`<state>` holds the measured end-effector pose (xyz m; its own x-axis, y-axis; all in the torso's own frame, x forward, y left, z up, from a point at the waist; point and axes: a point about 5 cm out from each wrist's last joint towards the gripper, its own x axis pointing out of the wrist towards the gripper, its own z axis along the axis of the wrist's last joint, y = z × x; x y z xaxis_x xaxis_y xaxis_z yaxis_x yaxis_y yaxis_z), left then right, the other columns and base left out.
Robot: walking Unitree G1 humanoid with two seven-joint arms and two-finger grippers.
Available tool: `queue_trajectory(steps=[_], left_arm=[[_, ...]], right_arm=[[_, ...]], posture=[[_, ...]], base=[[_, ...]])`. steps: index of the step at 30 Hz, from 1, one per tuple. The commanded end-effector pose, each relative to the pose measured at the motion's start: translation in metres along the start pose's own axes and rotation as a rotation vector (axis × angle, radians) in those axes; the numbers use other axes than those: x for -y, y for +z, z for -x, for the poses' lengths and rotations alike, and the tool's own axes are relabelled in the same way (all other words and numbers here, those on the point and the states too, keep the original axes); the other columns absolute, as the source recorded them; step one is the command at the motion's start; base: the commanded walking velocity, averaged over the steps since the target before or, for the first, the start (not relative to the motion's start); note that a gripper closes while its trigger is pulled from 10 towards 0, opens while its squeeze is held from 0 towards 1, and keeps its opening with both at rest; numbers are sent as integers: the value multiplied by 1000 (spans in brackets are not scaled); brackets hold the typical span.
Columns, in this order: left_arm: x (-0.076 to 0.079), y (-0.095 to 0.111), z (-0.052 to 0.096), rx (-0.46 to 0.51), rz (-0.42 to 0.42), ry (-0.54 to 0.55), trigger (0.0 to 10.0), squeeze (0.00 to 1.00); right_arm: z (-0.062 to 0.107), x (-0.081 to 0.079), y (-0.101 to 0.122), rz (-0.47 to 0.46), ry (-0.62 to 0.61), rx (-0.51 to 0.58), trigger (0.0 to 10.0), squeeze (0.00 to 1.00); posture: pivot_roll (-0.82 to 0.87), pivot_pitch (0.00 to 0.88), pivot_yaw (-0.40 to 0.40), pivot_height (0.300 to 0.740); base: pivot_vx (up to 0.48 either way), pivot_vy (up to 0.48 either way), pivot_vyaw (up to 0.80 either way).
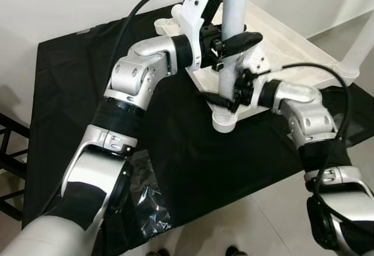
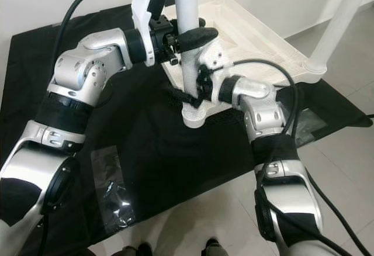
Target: Building children table
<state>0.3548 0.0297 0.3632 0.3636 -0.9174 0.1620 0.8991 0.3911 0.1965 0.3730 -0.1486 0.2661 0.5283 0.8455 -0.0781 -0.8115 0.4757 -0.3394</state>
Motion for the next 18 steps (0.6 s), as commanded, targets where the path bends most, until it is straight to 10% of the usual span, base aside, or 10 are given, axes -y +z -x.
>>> queue_trajectory(steps=[1, 17, 18], left_arm=[[3, -13, -1, -57, 23, -19, 0, 0], [4, -15, -2, -66, 16, -25, 0, 0], [3, -15, -2, -70, 15, -8, 10000, 1000]], right_arm=[[-12, -11, -3, -2, 141, -7, 0, 0], [-9, -9, -19, 4, 200, -41, 0, 0], [-7, -8, -22, 3, 148, -38, 0, 0]], posture=[[-12, 219, 89, 740], [-22, 205, 95, 740], [-28, 204, 95, 740]], base=[[0, 0, 0], [0, 0, 0], [0, 0, 0]])
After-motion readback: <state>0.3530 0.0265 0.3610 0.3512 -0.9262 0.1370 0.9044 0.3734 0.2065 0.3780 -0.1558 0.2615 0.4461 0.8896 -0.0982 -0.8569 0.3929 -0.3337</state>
